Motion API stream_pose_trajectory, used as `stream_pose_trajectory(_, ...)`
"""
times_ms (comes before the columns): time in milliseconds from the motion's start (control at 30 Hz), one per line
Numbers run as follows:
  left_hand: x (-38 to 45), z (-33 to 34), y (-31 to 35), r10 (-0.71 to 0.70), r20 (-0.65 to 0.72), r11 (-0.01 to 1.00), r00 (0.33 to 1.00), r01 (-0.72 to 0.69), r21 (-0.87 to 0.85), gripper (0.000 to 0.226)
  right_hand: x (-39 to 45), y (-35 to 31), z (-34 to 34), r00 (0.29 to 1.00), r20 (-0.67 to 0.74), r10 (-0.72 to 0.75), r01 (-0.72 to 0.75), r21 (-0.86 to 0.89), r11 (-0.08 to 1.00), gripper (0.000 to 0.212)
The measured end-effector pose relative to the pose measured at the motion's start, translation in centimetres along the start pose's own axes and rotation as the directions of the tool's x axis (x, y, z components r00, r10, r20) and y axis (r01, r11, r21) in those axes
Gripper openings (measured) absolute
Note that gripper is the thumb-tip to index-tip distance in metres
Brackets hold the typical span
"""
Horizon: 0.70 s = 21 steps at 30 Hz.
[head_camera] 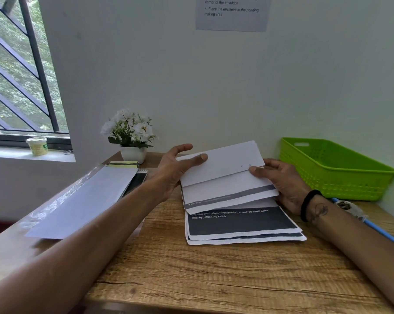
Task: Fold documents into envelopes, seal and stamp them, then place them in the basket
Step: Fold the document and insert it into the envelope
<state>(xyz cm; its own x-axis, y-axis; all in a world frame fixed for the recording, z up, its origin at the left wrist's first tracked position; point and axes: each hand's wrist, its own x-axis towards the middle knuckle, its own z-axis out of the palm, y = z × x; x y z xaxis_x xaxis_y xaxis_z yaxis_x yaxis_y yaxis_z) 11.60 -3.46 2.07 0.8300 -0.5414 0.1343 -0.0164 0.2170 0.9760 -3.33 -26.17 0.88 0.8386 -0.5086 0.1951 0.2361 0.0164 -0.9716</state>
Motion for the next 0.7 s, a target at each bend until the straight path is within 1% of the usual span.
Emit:
stream_pose_trajectory(67, 0.0, 0.1, -0.1, -0.012, 0.027, 1.000, 1.000, 0.012, -0.003, 0.084, 0.1, 0.0, -0.1, 1.000, -0.024, 0.004, -0.004, -0.003, 1.000, 0.020)
stream_pose_trajectory(200, 0.0, 0.2, -0.1, -0.051, 0.038, 0.999, 0.998, 0.052, -0.006, 0.081, 0.6, 0.1, -0.4, 0.995, -0.095, 0.014, -0.011, 0.032, 0.999, 0.027)
stream_pose_trajectory(267, -0.1, 0.2, -0.3, -0.082, 0.083, 0.997, 0.993, 0.083, -0.004, 0.082, 0.7, 0.1, -0.5, 0.992, -0.123, 0.024, -0.016, 0.061, 0.998, 0.032)
stream_pose_trajectory(300, -0.2, 0.3, -0.4, -0.092, 0.105, 0.996, 0.990, 0.091, 0.010, 0.080, 0.8, 0.1, -0.6, 0.991, -0.130, 0.025, -0.016, 0.070, 0.997, 0.034)
stream_pose_trajectory(367, -0.2, 0.5, -0.7, -0.080, 0.112, 0.996, 0.990, 0.076, 0.038, 0.061, 0.8, 0.2, -0.7, 0.991, -0.130, 0.032, -0.021, 0.081, 0.996, 0.039)
stream_pose_trajectory(433, -0.2, 0.5, -0.8, -0.055, 0.077, 0.997, 0.996, 0.051, 0.054, 0.041, 0.7, 0.1, -0.7, 0.993, -0.108, 0.043, -0.035, 0.074, 0.997, 0.040)
stream_pose_trajectory(467, -0.2, 0.5, -0.9, -0.046, 0.057, 0.997, 0.997, 0.043, 0.060, 0.038, 0.6, 0.0, -0.5, 0.995, -0.083, 0.048, -0.043, 0.062, 0.997, 0.039)
stream_pose_trajectory(600, 0.0, 0.1, -0.7, -0.006, -0.002, 0.997, 1.000, 0.006, 0.079, 0.036, 0.0, -0.5, 0.1, 0.997, 0.046, 0.055, -0.057, 0.044, 0.997, 0.035)
stream_pose_trajectory(700, 0.0, 0.0, -0.7, 0.047, -0.015, 0.992, 0.999, -0.045, 0.118, 0.029, -0.1, -0.5, 0.3, 0.997, 0.044, 0.063, -0.067, 0.092, 0.993, 0.034)
